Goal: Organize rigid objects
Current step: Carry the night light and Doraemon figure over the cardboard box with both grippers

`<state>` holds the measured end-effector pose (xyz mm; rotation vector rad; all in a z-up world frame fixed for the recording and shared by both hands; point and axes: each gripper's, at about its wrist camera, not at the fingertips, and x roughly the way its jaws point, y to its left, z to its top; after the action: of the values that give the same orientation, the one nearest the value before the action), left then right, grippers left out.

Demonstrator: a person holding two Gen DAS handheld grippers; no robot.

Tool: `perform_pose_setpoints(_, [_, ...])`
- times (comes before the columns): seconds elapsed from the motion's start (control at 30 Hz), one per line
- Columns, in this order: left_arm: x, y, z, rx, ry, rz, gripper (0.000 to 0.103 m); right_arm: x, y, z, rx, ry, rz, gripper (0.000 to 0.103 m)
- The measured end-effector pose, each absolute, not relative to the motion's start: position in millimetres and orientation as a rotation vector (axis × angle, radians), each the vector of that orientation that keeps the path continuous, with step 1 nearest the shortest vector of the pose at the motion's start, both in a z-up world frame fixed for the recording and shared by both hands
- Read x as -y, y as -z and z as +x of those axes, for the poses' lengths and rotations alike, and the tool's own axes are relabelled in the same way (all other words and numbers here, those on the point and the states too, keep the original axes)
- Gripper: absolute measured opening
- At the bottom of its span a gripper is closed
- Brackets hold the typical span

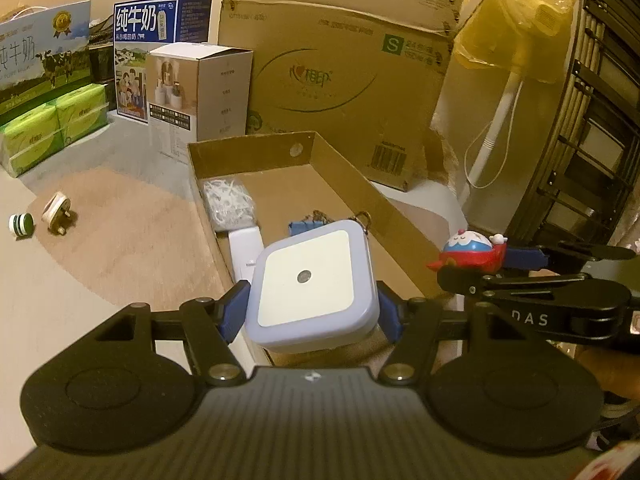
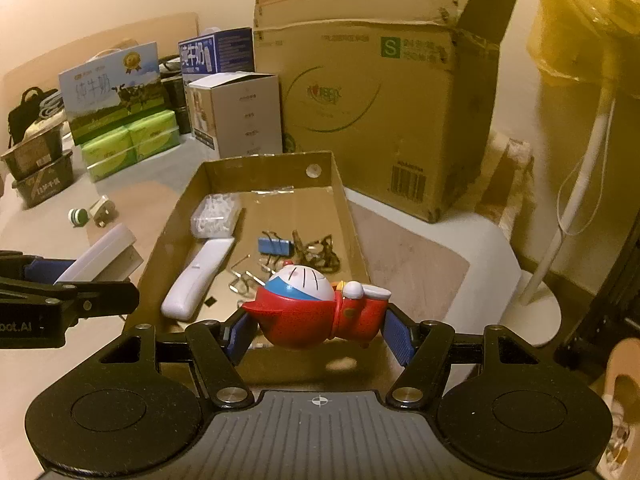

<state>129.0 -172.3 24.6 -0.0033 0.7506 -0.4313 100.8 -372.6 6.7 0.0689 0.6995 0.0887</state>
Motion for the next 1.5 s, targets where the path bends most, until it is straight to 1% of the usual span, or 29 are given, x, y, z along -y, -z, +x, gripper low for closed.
perform_pose_setpoints(0.6, [179.2, -14.4, 193.6, -0.8, 0.435, -0.023, 0.062, 373.2, -7.1, 168.6, -0.734, -0.133, 0.014, 0.067])
perform_pose_setpoints(1.5, [184.9, -3.1, 290.0, -0.798, 0.436, 0.023, 0.062, 372.3, 3.9, 272.6, -0.783, -0.203, -0.047, 0.067])
